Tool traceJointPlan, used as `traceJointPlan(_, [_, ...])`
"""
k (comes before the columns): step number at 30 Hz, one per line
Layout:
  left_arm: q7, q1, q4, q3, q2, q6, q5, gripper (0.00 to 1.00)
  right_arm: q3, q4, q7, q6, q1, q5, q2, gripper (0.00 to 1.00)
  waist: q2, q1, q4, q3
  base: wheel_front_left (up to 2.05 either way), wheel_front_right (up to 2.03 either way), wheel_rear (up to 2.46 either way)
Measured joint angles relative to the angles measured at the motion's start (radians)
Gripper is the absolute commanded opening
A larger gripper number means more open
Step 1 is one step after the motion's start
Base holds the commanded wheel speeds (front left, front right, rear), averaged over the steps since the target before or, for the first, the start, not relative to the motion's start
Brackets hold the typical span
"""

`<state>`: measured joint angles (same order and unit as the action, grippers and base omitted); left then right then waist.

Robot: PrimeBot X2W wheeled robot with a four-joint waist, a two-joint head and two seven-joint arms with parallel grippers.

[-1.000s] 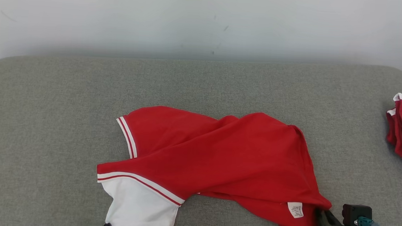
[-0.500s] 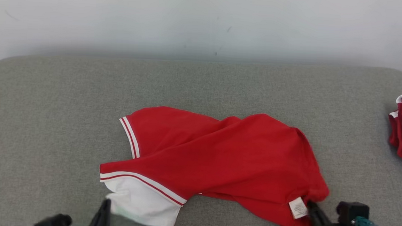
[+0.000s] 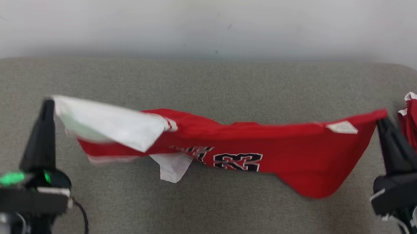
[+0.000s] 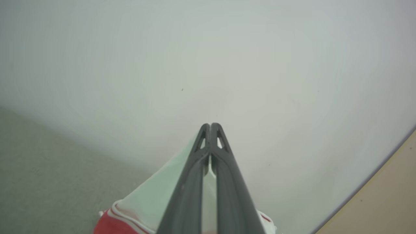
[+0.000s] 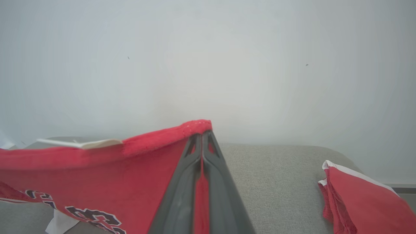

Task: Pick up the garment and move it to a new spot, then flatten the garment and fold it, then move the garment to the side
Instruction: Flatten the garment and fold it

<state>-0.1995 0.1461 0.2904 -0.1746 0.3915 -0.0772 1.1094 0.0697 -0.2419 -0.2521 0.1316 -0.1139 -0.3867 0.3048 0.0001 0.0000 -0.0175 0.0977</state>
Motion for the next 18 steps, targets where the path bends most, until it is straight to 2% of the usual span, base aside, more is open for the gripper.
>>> traceJointPlan(5, [0.086, 0.177, 0.075, 0.024, 0.017, -0.065, 0.041, 0.00, -0.034, -0.044, -0.058, 0.000, -0.135, -0.005, 0.078, 0.00, 0.0000, 0.0000, -0.005, 0.033, 0.00, 0.00, 0.00])
traceJointPlan(9, [0.187, 0.373, 0.033, -0.028, 0.033, -0.100, 0.031, 0.00, -0.102, -0.012, -0.079, 0.000, -0.322, -0.007, 0.117, 0.00, 0.0000, 0.0001, -0.012, 0.084, 0.00, 0.00, 0.00])
traceJointPlan(12, [0.226, 0.546, -0.034, -0.045, 0.030, -0.118, 0.008, 0.00, -0.131, 0.069, -0.074, 0.000, -0.512, 0.006, 0.102, 0.00, 0.0001, 0.0002, -0.021, 0.135, 0.00, 0.00, 0.00])
traceJointPlan(13, [0.226, 0.606, -0.066, -0.037, 0.013, -0.129, 0.011, 0.00, -0.142, 0.106, -0.072, 0.000, -0.578, 0.022, 0.092, 0.00, 0.0001, 0.0002, -0.025, 0.155, 0.00, 0.00, 0.00])
traceJointPlan(15, [0.215, 0.728, -0.135, -0.035, -0.020, -0.143, 0.007, 0.00, -0.181, 0.192, -0.060, 0.000, -0.702, 0.066, 0.080, 0.00, 0.0001, 0.0002, -0.032, 0.198, 0.00, 0.00, 0.00])
traceJointPlan(18, [0.179, 0.910, -0.246, -0.048, -0.029, -0.143, -0.067, 0.00, -0.228, 0.334, -0.028, 0.000, -0.865, 0.140, 0.058, 0.00, 0.0003, 0.0005, -0.044, 0.265, 0.00, 0.00, 0.00])
